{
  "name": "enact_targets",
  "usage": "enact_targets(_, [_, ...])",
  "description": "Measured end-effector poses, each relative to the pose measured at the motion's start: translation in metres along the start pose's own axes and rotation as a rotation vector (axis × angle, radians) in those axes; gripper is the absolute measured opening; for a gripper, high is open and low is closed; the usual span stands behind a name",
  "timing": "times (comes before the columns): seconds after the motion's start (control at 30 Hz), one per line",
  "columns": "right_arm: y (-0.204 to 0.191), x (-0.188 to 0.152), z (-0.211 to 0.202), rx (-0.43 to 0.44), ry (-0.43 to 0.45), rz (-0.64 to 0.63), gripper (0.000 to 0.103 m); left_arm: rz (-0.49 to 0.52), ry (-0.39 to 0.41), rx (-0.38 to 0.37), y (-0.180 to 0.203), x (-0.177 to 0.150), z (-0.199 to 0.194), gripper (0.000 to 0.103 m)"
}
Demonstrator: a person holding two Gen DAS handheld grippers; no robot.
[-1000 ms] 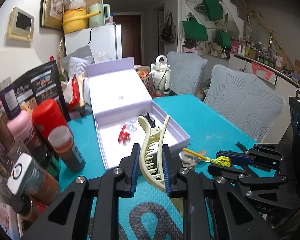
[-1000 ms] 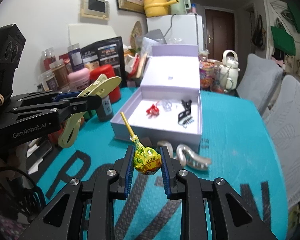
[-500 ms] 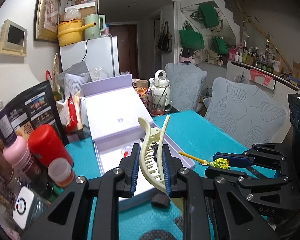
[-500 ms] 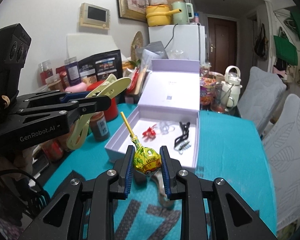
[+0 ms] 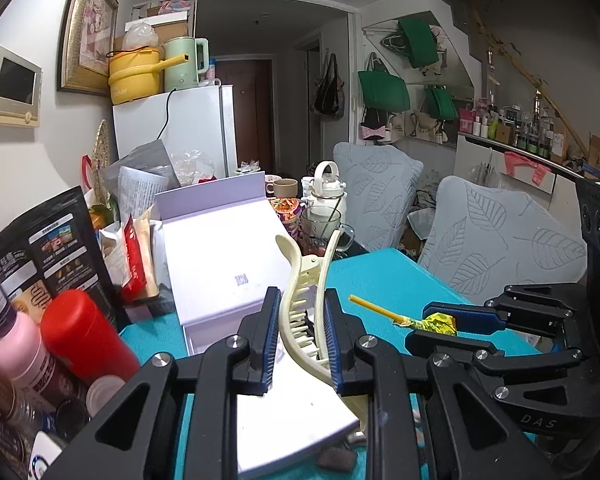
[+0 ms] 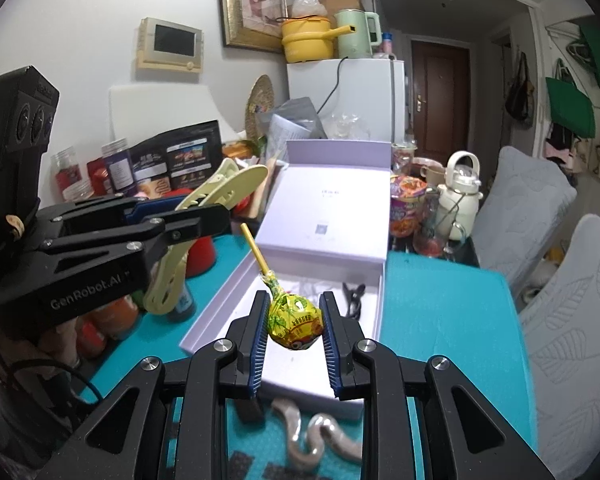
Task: Organize rigid objects
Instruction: 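Lift and carry the banana clip with the left tool while the right tool carries the lollipop, then lower the banana clip into the box with the left tool while the right tool lowers the lollipop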
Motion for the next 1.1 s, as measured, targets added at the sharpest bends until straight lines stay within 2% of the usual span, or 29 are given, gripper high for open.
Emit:
enact_targets(0.5, [0.019,0.050,0.051,-0.004,0.035,-0.004,0.025,-0.058,0.034,0.044,-0.040,0.028,0.056,0.021])
enact_targets(0.73, [0.029,0.056,0.088,0.013,0.007,0.020,0.025,-0.071,-0.025,0.069,-0.055,0.018,0.087,0.021])
enact_targets(1.1, [0.048,0.038,0.137,0.023,-0.081,0.093,0.025,-0.075,-0.153,0.085,-0.065,-0.008,0.133,0.021])
Point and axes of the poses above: each gripper's, at about its wrist camera, not at the fingertips, and z roughly the way its jaws point, y to its right, x to its top, the point moved 5 cm from there along z, roughly the way its jaws point, and after that the axes turned 5 degrees about z, right-handed, at the moved point
